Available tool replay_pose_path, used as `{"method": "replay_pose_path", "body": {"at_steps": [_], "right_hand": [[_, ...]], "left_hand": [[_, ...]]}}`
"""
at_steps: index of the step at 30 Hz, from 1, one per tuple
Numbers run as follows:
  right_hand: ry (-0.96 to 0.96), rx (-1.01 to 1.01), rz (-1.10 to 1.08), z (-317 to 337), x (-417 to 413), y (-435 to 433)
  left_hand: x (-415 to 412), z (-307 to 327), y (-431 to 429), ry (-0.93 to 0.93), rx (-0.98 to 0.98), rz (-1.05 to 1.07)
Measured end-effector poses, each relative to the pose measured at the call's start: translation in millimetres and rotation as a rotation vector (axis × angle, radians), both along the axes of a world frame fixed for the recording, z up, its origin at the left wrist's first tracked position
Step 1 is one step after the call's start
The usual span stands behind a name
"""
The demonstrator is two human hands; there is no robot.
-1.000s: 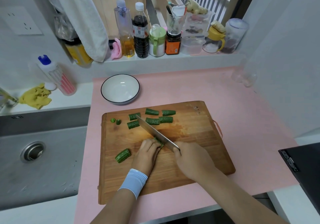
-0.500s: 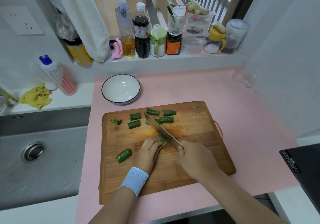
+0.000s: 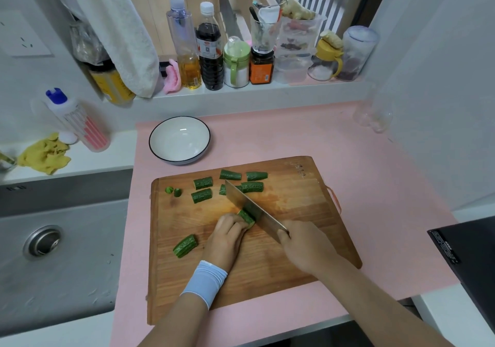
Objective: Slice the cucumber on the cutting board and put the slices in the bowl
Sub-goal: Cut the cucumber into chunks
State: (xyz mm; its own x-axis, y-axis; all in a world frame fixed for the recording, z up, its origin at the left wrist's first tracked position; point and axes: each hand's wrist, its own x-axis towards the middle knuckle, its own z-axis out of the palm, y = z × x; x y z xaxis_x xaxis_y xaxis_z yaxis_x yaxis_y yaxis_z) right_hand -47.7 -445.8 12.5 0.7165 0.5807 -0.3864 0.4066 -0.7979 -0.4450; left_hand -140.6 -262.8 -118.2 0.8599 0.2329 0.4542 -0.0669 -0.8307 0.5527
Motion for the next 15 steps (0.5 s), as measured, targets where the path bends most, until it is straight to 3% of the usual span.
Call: {"method": "replay_pose_path", "body": {"at_steps": [5, 15], "right_hand": [[0.040, 0.007, 0.017, -0.9, -0.3, 0.5], [-0.143, 0.017, 0.076, 15.4, -10.9, 14.7]], "left_hand": [[-6.0, 0.8, 0.0, -0.043, 0.006, 0.004], [-5.2, -0.3, 0.8, -0.010, -0.001, 0.009]]}}
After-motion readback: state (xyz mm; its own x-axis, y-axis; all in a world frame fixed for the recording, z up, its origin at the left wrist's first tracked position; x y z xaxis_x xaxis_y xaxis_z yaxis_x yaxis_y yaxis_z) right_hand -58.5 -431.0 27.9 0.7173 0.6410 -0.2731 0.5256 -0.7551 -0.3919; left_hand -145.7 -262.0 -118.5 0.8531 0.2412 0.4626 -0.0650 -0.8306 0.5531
